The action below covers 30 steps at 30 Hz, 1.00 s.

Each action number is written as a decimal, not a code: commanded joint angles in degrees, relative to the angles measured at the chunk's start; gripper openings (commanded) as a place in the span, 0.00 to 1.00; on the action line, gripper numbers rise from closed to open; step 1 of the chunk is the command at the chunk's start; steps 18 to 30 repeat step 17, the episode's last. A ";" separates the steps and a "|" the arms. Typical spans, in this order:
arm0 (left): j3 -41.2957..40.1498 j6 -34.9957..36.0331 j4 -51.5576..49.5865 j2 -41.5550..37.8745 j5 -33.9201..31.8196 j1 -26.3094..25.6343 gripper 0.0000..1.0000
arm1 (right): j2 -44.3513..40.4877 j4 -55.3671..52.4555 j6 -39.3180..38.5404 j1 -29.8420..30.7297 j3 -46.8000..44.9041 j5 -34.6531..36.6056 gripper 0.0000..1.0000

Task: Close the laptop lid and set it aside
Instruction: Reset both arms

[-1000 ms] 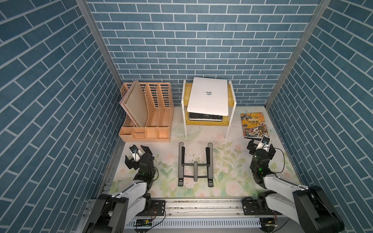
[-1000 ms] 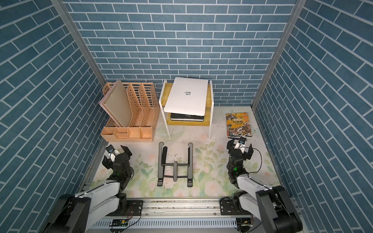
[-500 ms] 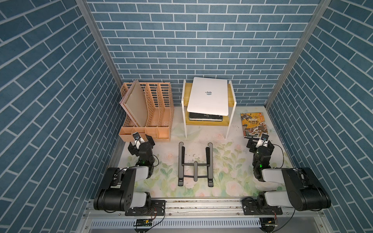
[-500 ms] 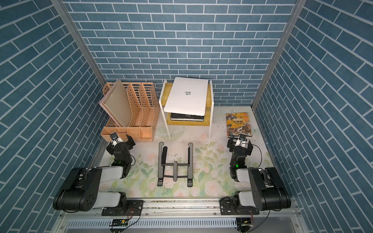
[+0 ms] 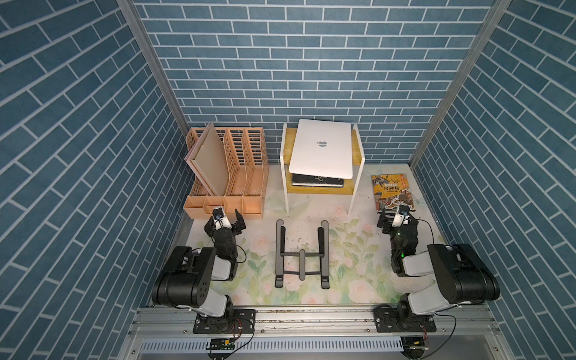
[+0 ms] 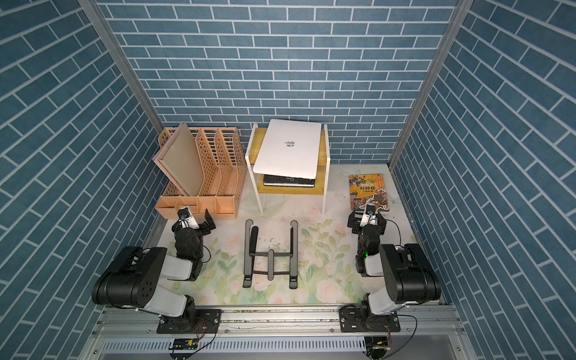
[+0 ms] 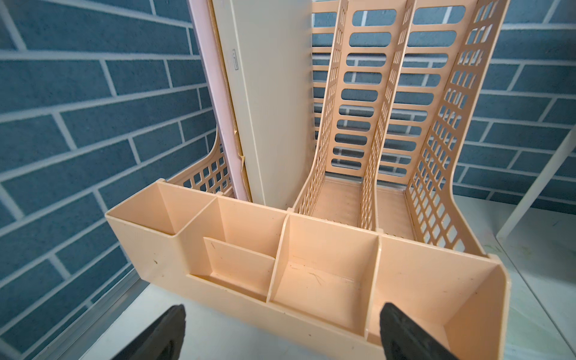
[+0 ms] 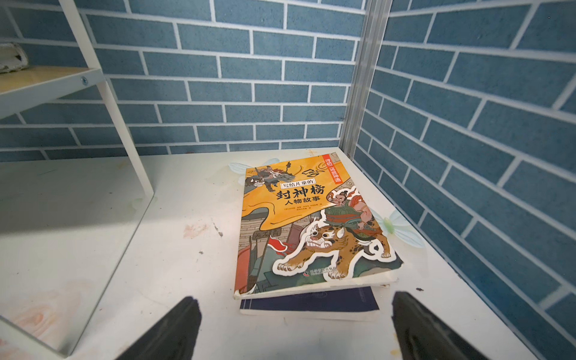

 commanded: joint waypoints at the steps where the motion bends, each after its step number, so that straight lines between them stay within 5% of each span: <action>1: 0.34 0.72 1.63 0.11 0.81 0.04 1.00 | 0.64 3.83 -1.33 -0.29 -0.63 -0.36 1.00; 30: 0.72 1.63 1.27 0.12 2.73 0.02 0.99 | 0.54 4.03 -1.34 -0.24 -0.56 -0.67 1.00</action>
